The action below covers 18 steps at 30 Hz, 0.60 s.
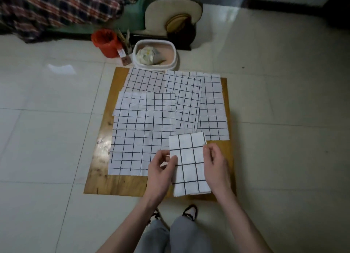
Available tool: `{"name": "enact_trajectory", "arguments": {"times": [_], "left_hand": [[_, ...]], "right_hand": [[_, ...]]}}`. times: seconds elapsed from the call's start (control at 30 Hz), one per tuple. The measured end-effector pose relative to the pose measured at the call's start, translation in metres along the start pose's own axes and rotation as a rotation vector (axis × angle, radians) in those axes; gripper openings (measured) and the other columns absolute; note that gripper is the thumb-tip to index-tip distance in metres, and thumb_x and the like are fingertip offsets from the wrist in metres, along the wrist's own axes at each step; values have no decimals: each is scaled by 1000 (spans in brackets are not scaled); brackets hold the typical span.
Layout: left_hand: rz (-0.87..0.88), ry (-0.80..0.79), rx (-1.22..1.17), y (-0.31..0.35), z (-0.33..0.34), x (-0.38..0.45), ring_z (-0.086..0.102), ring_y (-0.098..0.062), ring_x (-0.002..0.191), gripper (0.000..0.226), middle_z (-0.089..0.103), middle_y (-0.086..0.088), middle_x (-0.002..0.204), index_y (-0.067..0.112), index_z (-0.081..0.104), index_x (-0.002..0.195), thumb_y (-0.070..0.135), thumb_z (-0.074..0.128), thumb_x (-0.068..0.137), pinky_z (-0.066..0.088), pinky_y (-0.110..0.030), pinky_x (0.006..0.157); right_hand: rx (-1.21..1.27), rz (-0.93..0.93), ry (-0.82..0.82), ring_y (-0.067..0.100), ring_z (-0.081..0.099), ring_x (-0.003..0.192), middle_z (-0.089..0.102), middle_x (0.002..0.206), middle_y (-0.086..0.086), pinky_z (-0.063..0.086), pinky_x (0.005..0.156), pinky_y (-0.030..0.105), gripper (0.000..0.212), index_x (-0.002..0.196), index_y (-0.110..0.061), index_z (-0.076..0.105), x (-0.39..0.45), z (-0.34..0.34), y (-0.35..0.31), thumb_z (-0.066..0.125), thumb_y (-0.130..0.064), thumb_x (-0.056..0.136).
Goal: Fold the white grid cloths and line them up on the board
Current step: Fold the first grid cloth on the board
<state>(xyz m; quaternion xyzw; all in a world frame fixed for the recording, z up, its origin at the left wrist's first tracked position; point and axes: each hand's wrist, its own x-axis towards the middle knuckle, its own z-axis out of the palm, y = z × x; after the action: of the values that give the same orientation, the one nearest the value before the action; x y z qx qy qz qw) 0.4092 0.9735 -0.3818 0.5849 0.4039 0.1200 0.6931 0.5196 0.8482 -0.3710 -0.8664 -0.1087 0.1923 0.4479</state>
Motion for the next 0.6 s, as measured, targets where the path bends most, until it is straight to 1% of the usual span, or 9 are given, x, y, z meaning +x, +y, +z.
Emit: {"name": "enact_trajectory", "arguments": {"times": [0.1,0.2,0.27,0.33,0.37,0.43,0.47,0.5,0.6], "left_hand": [[49,17,4,24,8,-19,47,-12,70,13,52,2,77,13,60,96,24,63,102,42,-28,59],[71,57,-12,43,22,-36,44,-9,66,11,50,4,72,7,59,97,17,58,103,40,-22,56],[82,74,-23,49,34,-45,41,-10,65,12,47,4,71,5,56,97,15,57,104,38,-24,56],[99,110,-13,50,48,-50,41,-11,66,13,46,3,71,7,56,95,17,57,104,38,-26,58],[97,142,-15,49,55,-50,42,-11,66,13,47,2,72,8,56,95,18,57,104,39,-28,59],[84,209,-35,47,71,-50,44,-11,67,13,49,1,73,9,57,94,18,57,104,39,-29,60],[79,241,-42,46,80,-51,44,-10,67,14,50,1,73,9,58,93,18,57,104,39,-28,60],[72,273,-40,46,89,-51,45,-9,67,13,51,2,73,10,59,93,18,57,104,40,-27,60],[15,378,-74,43,120,-49,51,-9,71,8,60,3,77,14,63,95,12,58,101,45,-29,63]], "right_hand": [[-45,-61,6,6,35,49,44,62,-6,31,49,26,22,96,-26,56,-3,-19,-16,45,-39,110],[-31,-99,-14,6,35,51,44,62,-8,31,49,29,22,95,-26,57,-4,-39,-21,46,-38,110],[37,-87,-50,6,34,54,43,61,-11,32,51,27,23,93,-25,58,-3,-54,-20,49,-38,109],[124,-57,-120,7,39,59,46,64,-11,37,55,22,23,92,-22,60,2,-69,-14,53,-36,108],[160,-43,-164,8,45,63,51,67,-8,41,60,21,23,93,-20,62,7,-76,-11,54,-35,108],[198,-13,-249,12,58,75,64,81,1,47,70,20,20,95,-17,65,20,-91,-1,57,-31,107],[204,0,-284,12,63,82,69,87,2,49,73,18,17,96,-16,67,27,-98,3,59,-29,106],[204,6,-313,10,65,85,71,90,2,50,75,17,14,97,-16,68,36,-105,7,61,-25,105],[177,-5,-407,11,63,83,70,90,7,51,73,19,9,96,-16,68,66,-125,15,64,-20,102]]}}
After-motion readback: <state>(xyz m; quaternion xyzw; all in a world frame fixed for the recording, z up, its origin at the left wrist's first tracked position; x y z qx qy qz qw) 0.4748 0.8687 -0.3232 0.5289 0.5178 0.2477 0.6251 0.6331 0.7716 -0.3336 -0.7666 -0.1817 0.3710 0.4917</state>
